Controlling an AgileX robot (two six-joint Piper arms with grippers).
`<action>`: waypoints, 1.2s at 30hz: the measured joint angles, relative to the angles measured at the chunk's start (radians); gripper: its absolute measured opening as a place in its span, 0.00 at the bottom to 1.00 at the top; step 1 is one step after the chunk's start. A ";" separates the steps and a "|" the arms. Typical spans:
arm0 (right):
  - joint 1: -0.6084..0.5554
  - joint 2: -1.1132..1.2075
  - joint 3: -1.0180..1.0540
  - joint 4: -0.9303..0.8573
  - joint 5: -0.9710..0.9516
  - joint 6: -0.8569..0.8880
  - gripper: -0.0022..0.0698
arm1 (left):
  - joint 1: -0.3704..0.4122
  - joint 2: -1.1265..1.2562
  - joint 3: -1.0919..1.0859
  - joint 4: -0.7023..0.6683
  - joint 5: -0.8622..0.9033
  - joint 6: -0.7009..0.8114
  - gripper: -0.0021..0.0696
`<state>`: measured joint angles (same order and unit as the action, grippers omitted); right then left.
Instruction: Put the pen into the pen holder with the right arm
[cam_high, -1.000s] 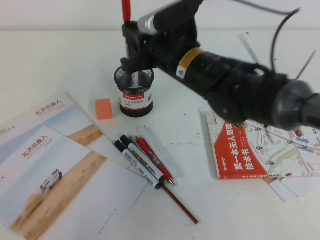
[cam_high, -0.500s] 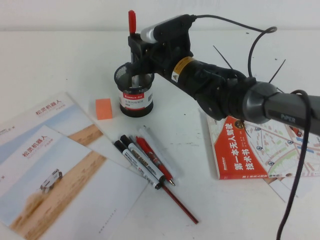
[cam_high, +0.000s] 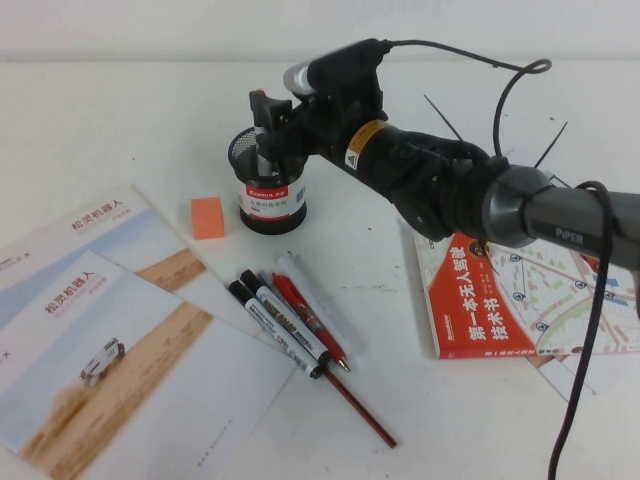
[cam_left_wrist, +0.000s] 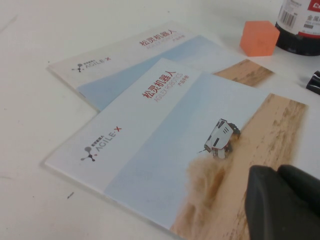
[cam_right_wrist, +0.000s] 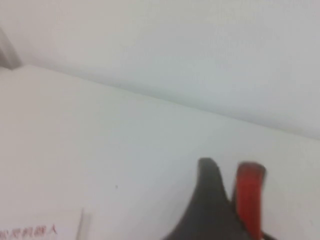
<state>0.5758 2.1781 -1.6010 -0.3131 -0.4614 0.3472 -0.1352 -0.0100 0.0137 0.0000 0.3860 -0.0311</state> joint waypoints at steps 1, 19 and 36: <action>0.000 -0.005 0.000 0.000 0.019 0.000 0.64 | 0.000 0.000 0.000 0.000 0.000 0.000 0.03; -0.014 -0.701 0.576 -0.046 -0.060 -0.097 0.01 | 0.000 0.000 0.000 0.000 0.000 0.000 0.03; -0.216 -1.159 1.031 -0.035 -0.046 -0.130 0.00 | 0.000 0.000 0.000 0.000 0.000 0.000 0.03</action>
<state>0.3596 1.0194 -0.5698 -0.3486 -0.5071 0.2175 -0.1352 -0.0100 0.0137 0.0000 0.3860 -0.0311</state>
